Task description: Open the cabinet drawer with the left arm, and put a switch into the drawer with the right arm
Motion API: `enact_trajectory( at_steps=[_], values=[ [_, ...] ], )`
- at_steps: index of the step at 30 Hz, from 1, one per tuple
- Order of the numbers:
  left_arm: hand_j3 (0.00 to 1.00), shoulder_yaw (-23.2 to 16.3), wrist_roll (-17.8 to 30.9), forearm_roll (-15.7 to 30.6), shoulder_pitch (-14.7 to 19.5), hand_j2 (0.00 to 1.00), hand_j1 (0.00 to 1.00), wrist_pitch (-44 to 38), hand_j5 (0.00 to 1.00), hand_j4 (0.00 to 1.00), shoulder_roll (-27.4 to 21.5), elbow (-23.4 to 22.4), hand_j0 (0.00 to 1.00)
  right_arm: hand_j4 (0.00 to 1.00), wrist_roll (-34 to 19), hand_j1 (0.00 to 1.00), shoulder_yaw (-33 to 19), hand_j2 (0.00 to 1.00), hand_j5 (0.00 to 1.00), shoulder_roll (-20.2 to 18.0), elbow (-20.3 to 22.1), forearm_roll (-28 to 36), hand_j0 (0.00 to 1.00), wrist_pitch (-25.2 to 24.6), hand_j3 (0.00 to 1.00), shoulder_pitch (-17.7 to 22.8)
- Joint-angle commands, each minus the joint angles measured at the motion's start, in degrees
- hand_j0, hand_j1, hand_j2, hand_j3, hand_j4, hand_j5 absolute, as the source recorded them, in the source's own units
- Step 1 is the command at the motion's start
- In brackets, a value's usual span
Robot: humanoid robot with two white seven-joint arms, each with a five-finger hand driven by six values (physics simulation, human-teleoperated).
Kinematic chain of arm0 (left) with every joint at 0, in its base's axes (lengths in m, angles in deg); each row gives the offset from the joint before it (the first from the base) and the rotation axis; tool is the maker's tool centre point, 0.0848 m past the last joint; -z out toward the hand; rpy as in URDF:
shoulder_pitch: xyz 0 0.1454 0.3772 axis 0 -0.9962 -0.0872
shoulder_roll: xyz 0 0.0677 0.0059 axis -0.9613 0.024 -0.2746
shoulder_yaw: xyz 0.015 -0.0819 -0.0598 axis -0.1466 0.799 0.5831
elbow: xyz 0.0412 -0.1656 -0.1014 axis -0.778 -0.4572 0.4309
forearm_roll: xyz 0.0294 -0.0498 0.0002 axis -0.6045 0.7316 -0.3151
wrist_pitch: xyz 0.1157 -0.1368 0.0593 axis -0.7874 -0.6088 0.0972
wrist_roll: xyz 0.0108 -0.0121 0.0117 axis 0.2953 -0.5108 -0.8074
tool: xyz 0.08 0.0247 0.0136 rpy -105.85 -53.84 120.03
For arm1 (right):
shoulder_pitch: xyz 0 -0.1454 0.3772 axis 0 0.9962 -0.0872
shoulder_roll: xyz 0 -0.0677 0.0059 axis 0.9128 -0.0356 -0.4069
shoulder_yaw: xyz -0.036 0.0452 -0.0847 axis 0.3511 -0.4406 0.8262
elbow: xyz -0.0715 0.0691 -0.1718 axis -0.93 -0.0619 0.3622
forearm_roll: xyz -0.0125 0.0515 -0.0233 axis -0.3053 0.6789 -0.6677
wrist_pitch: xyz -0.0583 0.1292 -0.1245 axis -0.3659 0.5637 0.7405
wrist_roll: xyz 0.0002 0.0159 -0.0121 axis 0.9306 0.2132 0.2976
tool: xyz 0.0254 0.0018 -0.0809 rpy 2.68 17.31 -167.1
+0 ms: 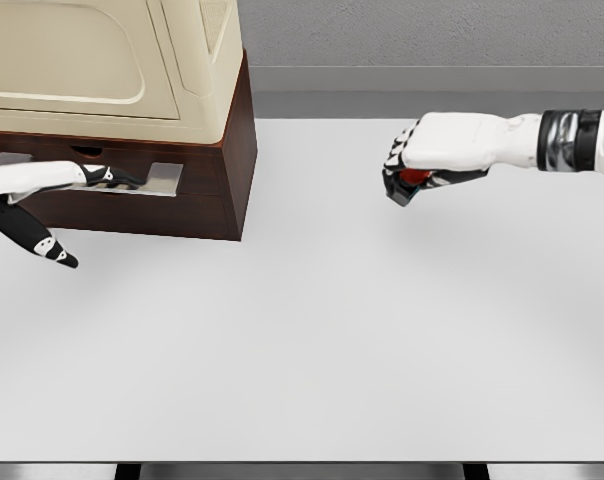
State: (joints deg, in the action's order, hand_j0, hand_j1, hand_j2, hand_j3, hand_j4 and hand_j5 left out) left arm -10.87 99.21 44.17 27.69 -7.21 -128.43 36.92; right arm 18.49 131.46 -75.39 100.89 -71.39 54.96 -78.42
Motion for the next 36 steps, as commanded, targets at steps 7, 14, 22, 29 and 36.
enact_trajectory(
  at_steps=[7,14,22,29,36],
  values=[
    [1.00,-0.58,0.45,1.65,-0.45,1.00,1.00,0.16,1.00,1.00,-2.21,1.27,1.00,0.48,0.05,0.48,1.09,0.48,0.48,-0.07,4.28,3.82,0.48,-0.20,0.48,-1.06],
    [1.00,-0.67,0.45,3.24,-1.60,1.00,1.00,0.16,1.00,1.00,-5.28,2.67,1.00,0.48,0.05,0.48,2.93,0.48,0.48,-0.16,8.06,8.83,0.48,-0.20,0.48,-3.08],
    [1.00,-0.67,0.45,4.03,-2.91,1.00,1.00,0.25,1.00,1.00,-7.22,3.38,1.00,0.48,0.05,0.48,7.94,0.48,0.48,0.37,9.11,16.39,0.48,-0.20,0.48,-7.38],
    [1.00,-0.58,0.45,3.94,-4.50,1.00,1.00,0.69,1.00,1.00,-8.62,3.38,1.00,0.48,0.05,0.48,8.64,0.48,0.48,2.65,9.02,17.27,0.48,-0.20,0.48,-9.41],
    [1.00,-0.58,0.45,4.12,-4.93,1.00,1.00,5.08,1.00,1.00,-10.29,3.46,1.00,0.48,0.05,0.48,9.43,0.48,0.48,4.41,8.67,17.36,0.48,-0.20,0.48,-10.81]
  ],
)
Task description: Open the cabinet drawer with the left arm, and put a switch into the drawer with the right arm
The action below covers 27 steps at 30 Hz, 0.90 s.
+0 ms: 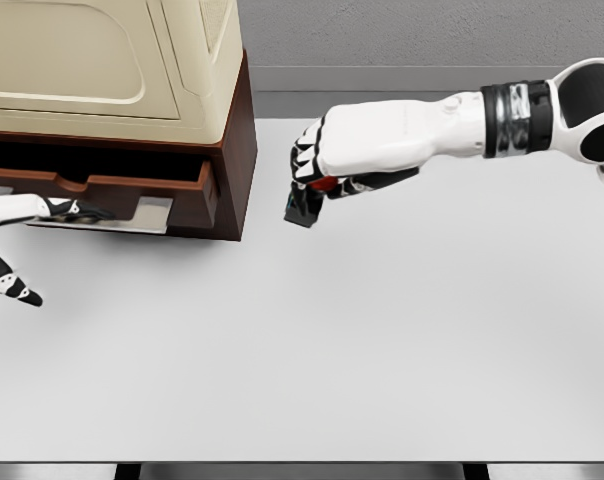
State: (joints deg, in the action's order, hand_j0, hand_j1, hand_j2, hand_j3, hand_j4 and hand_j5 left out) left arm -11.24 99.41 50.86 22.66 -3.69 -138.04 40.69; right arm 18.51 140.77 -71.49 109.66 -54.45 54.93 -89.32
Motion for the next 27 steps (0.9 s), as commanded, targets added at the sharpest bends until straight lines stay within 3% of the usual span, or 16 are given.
enact_trajectory(
  at_steps=[1,13,27],
  values=[
    [1.00,-0.21,0.25,-2.57,0.01,1.00,1.00,2.09,1.00,1.00,-0.68,-0.31,1.00,0.48,0.02,0.48,0.13,0.48,0.48,0.86,-0.18,0.42,0.48,-0.18,0.48,-0.09],
    [1.00,-0.21,0.25,-2.57,-2.10,1.00,1.00,7.01,1.00,1.00,-2.44,-0.31,1.00,0.48,0.02,0.48,0.75,0.48,0.48,5.52,-0.62,0.42,0.48,-1.34,0.48,-2.64],
    [1.00,-0.21,0.25,-2.57,-4.13,1.00,1.00,10.97,1.00,1.00,-4.29,-0.31,1.00,0.48,0.02,0.48,3.21,0.48,0.48,11.85,-4.75,0.42,0.48,-5.03,0.48,-6.59]
  ],
)
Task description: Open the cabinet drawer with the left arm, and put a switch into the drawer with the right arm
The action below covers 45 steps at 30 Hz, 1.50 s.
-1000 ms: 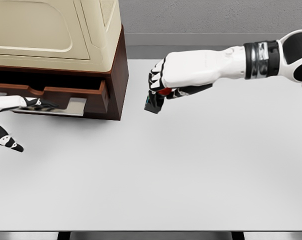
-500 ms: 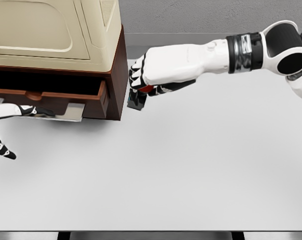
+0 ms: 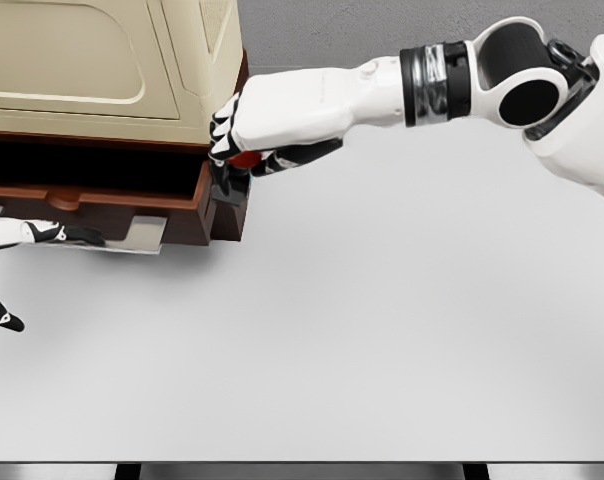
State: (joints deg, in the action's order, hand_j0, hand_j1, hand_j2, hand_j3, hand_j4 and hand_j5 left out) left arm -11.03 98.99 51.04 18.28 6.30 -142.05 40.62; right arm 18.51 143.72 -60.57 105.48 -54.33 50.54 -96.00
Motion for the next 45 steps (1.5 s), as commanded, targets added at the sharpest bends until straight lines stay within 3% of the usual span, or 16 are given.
enact_trajectory(
  at_steps=[1,15,25,28,39,40,41,42,43,45],
  values=[
    [1.00,-0.34,0.67,-2.76,-0.27,1.00,1.00,1.59,1.00,1.00,-0.80,-0.23,1.00,0.48,0.02,0.48,0.52,0.48,0.48,1.37,-0.92,0.30,0.48,-0.72,0.48,-0.17],
    [1.00,-0.43,0.67,-2.76,-1.24,1.00,1.00,1.59,1.00,1.00,-3.53,-0.23,1.00,0.48,0.02,0.48,2.28,0.48,0.48,7.96,-6.02,0.21,0.48,-2.65,0.48,-2.64],
    [1.00,-0.43,0.67,-2.67,-2.11,1.00,1.00,2.38,1.00,1.00,-4.23,-0.23,1.00,0.48,0.02,0.48,4.56,0.48,0.48,13.85,-14.01,-0.23,0.48,-2.30,0.48,-4.39],
    [1.00,-0.34,0.67,-2.67,-2.11,1.00,1.00,3.44,1.00,1.00,-4.14,-0.23,1.00,0.48,0.02,0.48,6.32,0.48,0.48,16.84,-18.67,-0.49,0.48,-1.86,0.48,-5.27],
    [1.00,1.33,0.67,-1.53,-2.03,1.00,1.00,6.60,1.00,1.00,-3.88,-0.23,1.00,0.48,0.02,0.48,6.41,0.48,0.48,19.74,-24.12,-0.75,0.48,-1.25,0.48,-5.63],
    [1.00,1.33,0.67,-1.53,-2.03,1.00,1.00,6.60,1.00,1.00,-3.88,-0.23,1.00,0.50,0.02,0.50,6.32,0.50,0.50,19.83,-24.12,-0.75,0.50,-1.33,0.50,-5.71],
    [1.00,1.33,0.67,-1.53,-2.03,1.00,1.00,6.60,1.00,1.00,-3.88,-0.23,1.00,0.64,0.02,0.64,6.32,0.64,0.64,20.09,-24.12,-0.75,0.64,-1.60,0.64,-5.71],
    [1.00,1.42,0.67,-1.53,-2.03,1.00,1.00,6.60,1.00,1.00,-3.88,-0.23,1.00,0.93,0.02,0.93,6.32,0.93,0.93,20.27,-24.39,-0.75,0.93,-2.48,0.93,-5.71],
    [1.00,1.42,0.67,-1.53,-2.03,1.00,1.00,6.51,1.00,1.00,-3.88,-0.23,1.00,1.00,0.02,1.00,6.32,1.00,1.00,20.27,-25.09,-0.75,1.00,-2.48,1.00,-5.80],
    [1.00,1.59,0.67,-1.53,-2.03,1.00,1.00,6.60,1.00,1.00,-3.88,-0.23,1.00,1.00,0.02,1.00,6.32,1.00,1.00,20.27,-24.91,-0.75,1.00,-1.77,1.00,-5.80]
  ],
)
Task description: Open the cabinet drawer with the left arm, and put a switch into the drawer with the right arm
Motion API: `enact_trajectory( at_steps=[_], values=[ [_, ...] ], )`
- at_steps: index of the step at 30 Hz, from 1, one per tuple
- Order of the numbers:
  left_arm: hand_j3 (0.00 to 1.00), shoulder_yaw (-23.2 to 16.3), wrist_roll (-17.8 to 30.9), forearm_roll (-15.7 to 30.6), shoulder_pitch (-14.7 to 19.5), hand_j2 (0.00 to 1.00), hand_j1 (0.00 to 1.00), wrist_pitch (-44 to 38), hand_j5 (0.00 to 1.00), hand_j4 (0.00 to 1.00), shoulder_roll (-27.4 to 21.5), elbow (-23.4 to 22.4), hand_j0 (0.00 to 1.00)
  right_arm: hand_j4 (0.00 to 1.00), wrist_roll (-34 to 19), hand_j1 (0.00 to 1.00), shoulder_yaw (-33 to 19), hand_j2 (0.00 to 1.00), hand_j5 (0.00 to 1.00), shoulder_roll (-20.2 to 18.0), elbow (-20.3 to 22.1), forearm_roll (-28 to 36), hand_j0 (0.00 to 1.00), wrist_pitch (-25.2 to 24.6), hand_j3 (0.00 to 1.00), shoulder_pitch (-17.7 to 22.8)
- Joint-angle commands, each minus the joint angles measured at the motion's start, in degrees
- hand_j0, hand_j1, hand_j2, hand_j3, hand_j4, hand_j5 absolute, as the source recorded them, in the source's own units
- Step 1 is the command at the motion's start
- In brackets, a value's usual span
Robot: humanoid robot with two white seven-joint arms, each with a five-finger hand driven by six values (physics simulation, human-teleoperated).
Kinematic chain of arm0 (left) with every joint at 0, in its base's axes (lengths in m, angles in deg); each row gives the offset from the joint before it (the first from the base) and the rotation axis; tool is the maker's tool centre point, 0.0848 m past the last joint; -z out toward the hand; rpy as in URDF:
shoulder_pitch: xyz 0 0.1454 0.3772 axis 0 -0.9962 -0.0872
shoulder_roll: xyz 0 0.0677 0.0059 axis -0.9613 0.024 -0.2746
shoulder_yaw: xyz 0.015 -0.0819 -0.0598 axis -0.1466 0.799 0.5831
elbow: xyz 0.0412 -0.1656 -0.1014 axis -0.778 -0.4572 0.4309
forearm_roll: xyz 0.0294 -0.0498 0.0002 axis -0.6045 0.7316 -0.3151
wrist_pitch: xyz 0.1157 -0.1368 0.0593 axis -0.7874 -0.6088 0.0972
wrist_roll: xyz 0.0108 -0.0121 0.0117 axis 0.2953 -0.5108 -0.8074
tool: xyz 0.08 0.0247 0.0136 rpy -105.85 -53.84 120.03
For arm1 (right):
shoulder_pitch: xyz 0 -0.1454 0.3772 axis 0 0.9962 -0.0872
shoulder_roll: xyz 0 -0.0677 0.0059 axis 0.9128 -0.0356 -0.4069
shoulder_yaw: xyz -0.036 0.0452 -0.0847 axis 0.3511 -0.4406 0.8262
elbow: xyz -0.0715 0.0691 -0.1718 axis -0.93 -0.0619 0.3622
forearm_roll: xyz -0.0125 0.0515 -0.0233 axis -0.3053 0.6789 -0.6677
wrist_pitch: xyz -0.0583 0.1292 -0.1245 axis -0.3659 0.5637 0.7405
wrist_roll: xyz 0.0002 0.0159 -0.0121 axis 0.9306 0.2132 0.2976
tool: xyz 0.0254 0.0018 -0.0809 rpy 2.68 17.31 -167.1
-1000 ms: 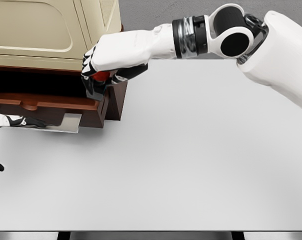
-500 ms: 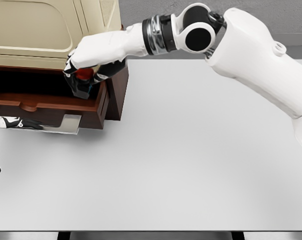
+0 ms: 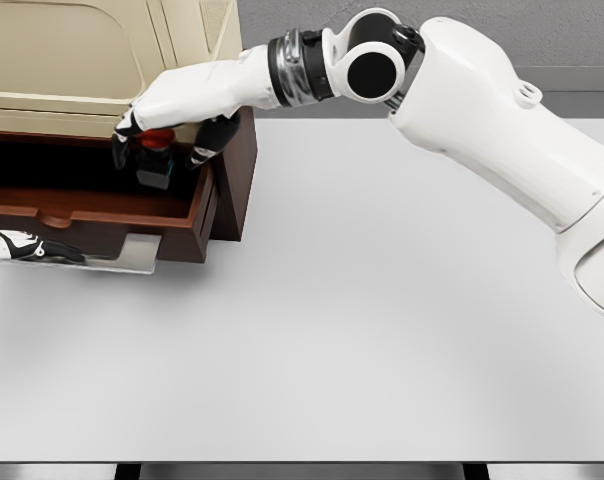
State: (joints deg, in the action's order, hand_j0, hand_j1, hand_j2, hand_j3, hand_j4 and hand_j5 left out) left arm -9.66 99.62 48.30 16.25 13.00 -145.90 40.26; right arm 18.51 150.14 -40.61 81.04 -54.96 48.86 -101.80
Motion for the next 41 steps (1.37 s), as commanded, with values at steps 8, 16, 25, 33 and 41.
enact_trajectory(
  at_steps=[8,16,25,33,41],
  values=[
    [1.00,2.61,0.05,3.85,-0.09,1.00,1.00,1.84,1.00,1.00,0.06,0.03,1.00,1.00,0.03,1.00,-0.01,1.00,1.00,-0.05,0.05,-0.12,1.00,4.64,1.00,0.18],
    [1.00,2.96,0.05,8.33,0.09,1.00,1.00,4.67,1.00,1.00,-2.32,0.12,1.00,1.00,0.03,1.00,1.48,1.00,1.00,-8.57,7.34,0.75,1.00,5.90,1.00,1.58],
    [1.00,6.56,0.05,13.25,0.88,1.00,1.00,4.67,1.00,1.00,-1.18,0.21,1.00,1.00,0.03,1.00,-0.62,1.00,1.00,-28.26,9.37,0.67,1.00,5.90,1.00,10.46],
    [1.00,6.47,0.05,13.25,7.03,1.00,1.00,4.67,1.00,1.00,16.84,0.12,1.00,1.00,0.03,1.00,-3.44,1.00,1.00,-33.18,-4.60,0.67,1.00,5.90,1.00,16.87],
    [1.00,3.66,0.05,11.41,10.20,1.00,1.00,4.67,1.00,1.00,31.70,0.12,1.00,1.00,0.03,1.00,-13.46,1.00,1.00,-35.03,-7.69,0.58,1.00,5.90,1.00,25.14]
  ],
)
